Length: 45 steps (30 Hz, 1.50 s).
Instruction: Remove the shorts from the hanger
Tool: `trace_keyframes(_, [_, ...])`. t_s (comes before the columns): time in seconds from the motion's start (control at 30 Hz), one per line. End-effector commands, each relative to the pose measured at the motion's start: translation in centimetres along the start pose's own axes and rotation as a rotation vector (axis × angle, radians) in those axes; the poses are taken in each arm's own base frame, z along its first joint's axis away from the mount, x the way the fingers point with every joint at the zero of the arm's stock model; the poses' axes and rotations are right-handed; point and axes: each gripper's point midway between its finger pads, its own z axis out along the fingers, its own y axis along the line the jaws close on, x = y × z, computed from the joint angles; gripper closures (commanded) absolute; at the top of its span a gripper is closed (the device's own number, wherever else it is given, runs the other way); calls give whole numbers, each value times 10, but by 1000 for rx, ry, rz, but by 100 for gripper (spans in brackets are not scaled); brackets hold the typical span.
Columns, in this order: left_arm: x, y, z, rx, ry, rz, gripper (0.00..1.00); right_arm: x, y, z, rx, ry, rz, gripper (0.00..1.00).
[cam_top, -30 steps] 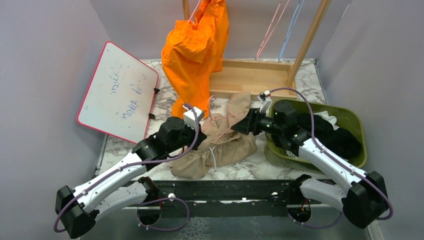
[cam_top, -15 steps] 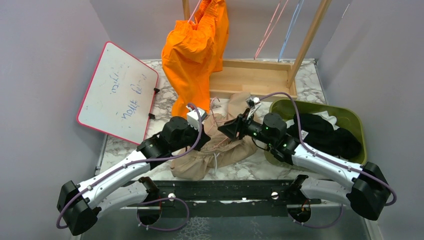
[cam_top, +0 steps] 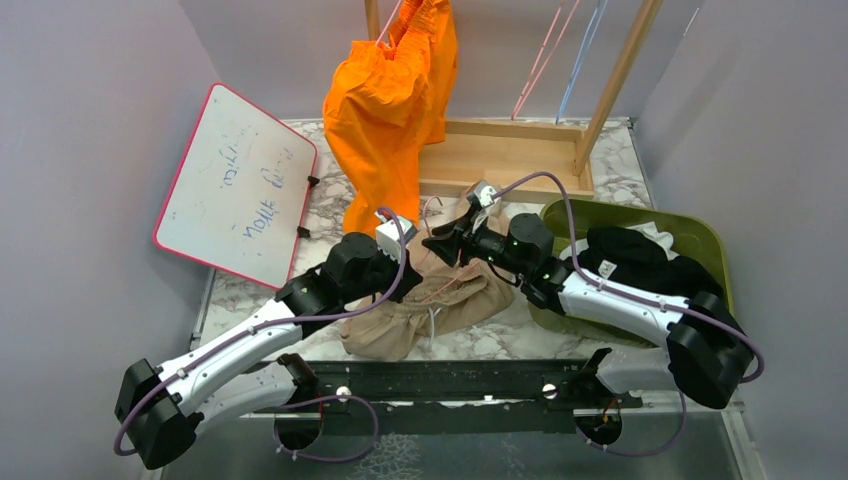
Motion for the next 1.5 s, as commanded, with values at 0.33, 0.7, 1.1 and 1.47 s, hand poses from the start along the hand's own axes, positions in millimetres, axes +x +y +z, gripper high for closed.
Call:
trace_keyframes(0.33, [-13, -2, -1, 0, -31, 16, 100, -18, 4, 8, -33, -62, -126, 96])
trace_keyframes(0.7, [-10, 26, -14, -179, -6, -38, 40, -22, -37, -4, 164, -44, -371, 99])
trace_keyframes(1.1, [-1, 55, -22, -300, -22, -107, 8, -48, -52, -19, 305, -65, -331, 99])
trace_keyframes(1.47, [-3, 69, -25, -167, 11, -133, 8, -54, -48, -15, 308, 58, -154, 99])
